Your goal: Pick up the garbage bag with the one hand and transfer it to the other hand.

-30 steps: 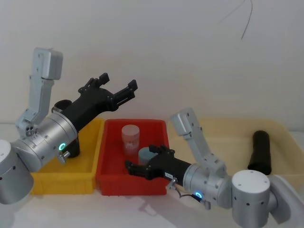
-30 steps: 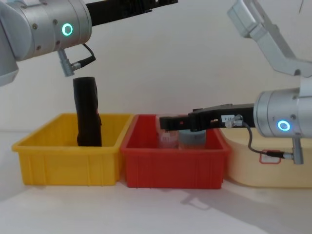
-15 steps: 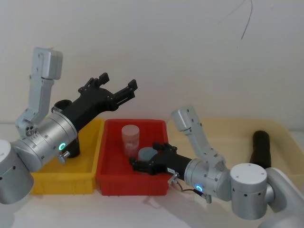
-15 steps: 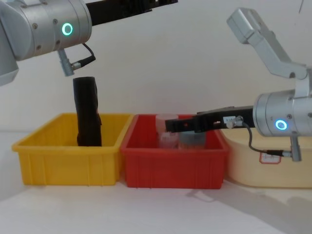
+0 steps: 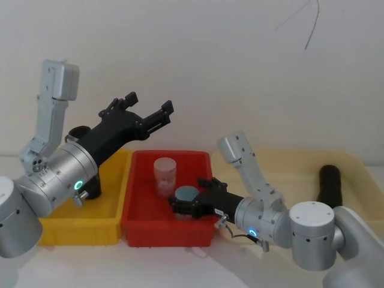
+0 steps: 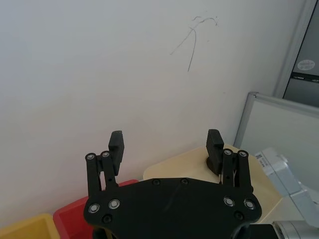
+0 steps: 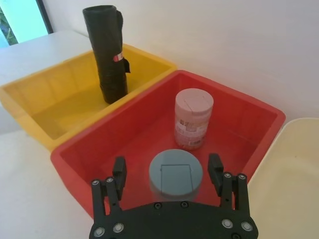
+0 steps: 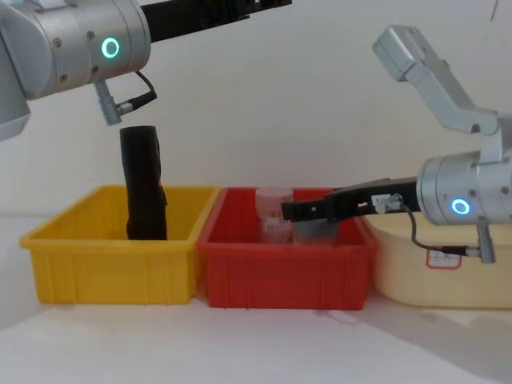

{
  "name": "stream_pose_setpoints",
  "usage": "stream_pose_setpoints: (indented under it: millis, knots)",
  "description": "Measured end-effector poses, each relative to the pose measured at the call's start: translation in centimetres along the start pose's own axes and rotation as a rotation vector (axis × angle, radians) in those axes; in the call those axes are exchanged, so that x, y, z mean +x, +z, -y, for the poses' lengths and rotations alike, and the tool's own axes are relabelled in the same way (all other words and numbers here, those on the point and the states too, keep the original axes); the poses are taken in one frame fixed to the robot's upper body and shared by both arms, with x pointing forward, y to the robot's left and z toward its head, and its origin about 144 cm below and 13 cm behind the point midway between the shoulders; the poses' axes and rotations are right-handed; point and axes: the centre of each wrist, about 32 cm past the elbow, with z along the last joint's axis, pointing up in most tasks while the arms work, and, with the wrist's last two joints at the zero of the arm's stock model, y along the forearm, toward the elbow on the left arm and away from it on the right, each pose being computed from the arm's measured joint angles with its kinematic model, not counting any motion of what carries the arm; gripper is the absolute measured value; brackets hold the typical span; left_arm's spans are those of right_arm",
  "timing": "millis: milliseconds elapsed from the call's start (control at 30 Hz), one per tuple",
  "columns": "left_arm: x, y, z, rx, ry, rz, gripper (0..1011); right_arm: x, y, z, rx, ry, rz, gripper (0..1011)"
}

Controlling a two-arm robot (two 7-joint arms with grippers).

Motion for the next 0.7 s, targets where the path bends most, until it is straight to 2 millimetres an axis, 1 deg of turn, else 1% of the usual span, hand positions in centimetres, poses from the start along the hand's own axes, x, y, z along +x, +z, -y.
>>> stream_pose_setpoints:
  millis: [700]
  knots:
    - [0.0, 0.0, 0.0, 0.000, 0.000, 0.000, 1000, 0.2, -0.2, -1.2, -0.034, -0.007, 0.008, 1000]
